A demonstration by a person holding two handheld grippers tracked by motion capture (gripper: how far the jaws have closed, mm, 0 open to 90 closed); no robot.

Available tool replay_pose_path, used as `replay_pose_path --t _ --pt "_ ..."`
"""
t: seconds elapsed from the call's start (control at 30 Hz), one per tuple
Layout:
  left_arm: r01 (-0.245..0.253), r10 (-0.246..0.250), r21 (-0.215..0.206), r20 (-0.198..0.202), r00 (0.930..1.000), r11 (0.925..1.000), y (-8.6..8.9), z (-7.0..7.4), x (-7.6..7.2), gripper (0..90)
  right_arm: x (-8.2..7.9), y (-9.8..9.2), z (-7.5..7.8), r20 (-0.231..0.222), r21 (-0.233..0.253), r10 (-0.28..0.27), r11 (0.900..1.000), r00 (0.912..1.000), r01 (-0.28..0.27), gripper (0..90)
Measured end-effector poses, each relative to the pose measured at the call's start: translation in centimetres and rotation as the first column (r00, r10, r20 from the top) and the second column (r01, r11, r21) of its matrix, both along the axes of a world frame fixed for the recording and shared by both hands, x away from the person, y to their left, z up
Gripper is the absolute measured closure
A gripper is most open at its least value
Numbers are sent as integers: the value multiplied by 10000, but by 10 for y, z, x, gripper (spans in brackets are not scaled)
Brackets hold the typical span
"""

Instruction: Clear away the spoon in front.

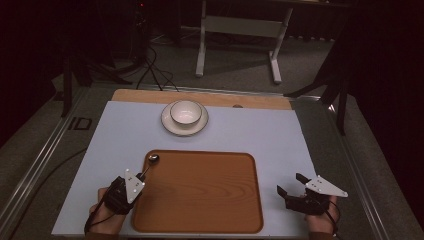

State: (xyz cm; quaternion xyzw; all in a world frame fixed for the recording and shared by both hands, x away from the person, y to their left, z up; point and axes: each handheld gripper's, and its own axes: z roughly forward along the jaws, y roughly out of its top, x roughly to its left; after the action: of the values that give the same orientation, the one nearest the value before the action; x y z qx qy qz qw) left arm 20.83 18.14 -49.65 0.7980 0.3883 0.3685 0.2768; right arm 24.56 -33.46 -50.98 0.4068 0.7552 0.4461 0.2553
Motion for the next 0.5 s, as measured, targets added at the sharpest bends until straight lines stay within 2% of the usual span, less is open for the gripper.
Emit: replay_pose_path --t 0.13,0.33,0.47,0.5 --pt "-16 16 -43 -134 9999 10000 -4 -3 -4 797 0 0 0 -5 2 3 10000 10000 -3 139" --pt "-4 0 -120 -343 9994 9999 -9 -8 -9 728 0 0 0 -15 -16 14 10000 10000 -14 139" --pt "7 -21 -342 -406 9992 9994 -8 -8 -9 686 0 0 0 -20 -23 16 10000 10000 -16 139" --pt "48 -73 -588 -430 9990 9983 -7 -7 -8 686 0 0 0 -17 -22 16 10000 10000 -16 139"
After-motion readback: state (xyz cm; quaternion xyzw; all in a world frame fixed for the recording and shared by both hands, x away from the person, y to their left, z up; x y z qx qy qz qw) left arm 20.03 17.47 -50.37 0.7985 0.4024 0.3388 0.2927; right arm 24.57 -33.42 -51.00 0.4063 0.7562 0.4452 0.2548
